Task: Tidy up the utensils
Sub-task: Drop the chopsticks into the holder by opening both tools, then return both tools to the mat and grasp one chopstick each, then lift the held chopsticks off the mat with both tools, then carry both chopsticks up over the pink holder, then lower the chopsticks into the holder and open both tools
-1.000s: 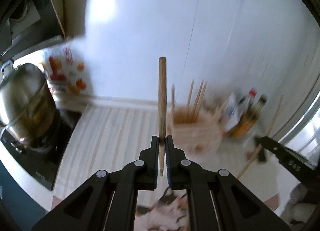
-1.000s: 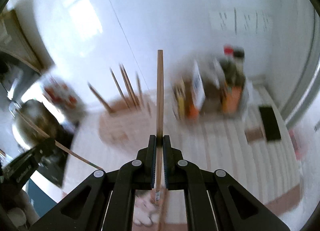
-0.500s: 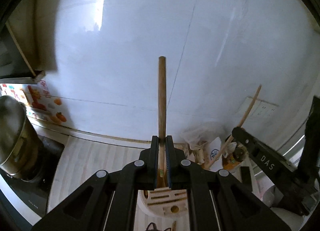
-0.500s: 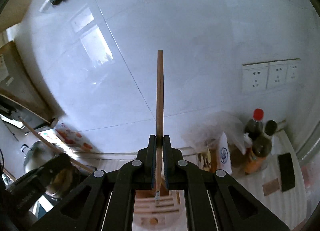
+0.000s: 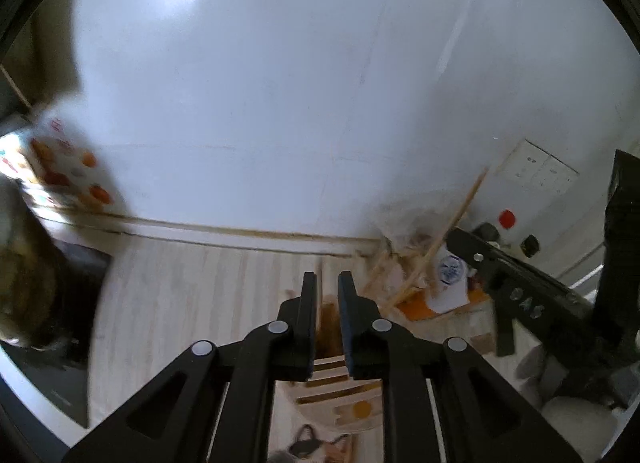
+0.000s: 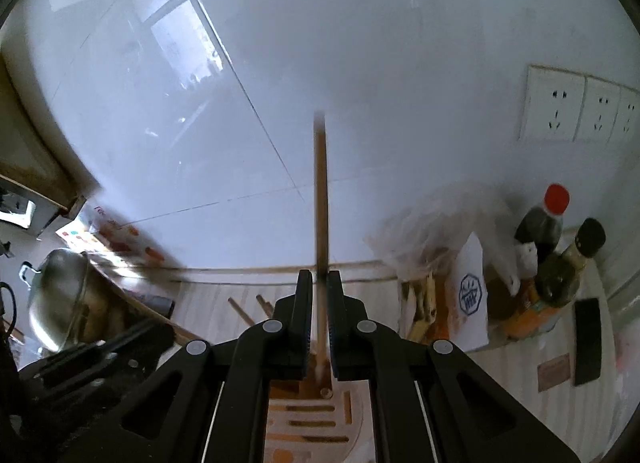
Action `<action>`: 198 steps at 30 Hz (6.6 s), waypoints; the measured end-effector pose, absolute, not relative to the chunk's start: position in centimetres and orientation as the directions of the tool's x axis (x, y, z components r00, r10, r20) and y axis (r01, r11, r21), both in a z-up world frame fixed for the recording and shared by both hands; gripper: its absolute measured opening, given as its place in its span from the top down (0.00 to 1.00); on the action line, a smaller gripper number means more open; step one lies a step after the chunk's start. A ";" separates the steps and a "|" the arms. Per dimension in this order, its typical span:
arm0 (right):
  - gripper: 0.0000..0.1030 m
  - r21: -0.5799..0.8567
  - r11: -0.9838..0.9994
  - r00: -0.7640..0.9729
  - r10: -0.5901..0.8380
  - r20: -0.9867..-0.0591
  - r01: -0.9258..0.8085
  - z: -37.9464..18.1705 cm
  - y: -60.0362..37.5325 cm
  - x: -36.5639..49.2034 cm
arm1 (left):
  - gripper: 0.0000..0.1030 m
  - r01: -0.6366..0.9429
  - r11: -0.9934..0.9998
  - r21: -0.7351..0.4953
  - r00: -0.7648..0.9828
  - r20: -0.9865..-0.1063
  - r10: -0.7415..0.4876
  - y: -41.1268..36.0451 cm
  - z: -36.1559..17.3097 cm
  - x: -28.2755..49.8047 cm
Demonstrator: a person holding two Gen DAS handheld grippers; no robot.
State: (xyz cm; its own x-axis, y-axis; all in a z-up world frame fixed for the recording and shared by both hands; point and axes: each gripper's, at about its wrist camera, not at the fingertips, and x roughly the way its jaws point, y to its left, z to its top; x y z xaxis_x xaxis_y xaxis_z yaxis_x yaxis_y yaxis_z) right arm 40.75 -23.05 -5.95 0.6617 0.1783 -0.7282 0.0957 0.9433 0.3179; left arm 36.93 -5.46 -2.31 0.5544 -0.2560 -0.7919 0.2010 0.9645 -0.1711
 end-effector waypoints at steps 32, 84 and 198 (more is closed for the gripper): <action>0.25 0.251 0.921 0.361 0.134 -0.923 0.300 -23.5 -23.4 23.2 | 0.00 0.063 0.990 0.130 0.269 -0.957 0.108 0.3 -25.8 24.2; 0.93 -0.028 0.908 0.062 -0.060 -0.996 0.419 -35.4 -36.8 14.5 | 0.83 0.409 0.912 -0.013 0.076 -0.996 -0.048 -13.3 -32.2 19.9; 0.93 0.319 0.942 0.576 0.203 -0.792 0.107 -8.0 -23.2 40.7 | 0.96 0.107 0.969 -0.222 0.522 -0.817 -0.245 -5.5 -5.3 39.2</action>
State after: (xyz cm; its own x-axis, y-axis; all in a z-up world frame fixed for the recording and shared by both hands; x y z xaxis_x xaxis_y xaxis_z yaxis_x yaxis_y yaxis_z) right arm 40.72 -23.17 -7.95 0.5759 0.2027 -0.7920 0.1068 0.9418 0.3187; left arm 39.18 -5.52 -5.31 0.5219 -0.2447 -0.8171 0.1069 0.9692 -0.2219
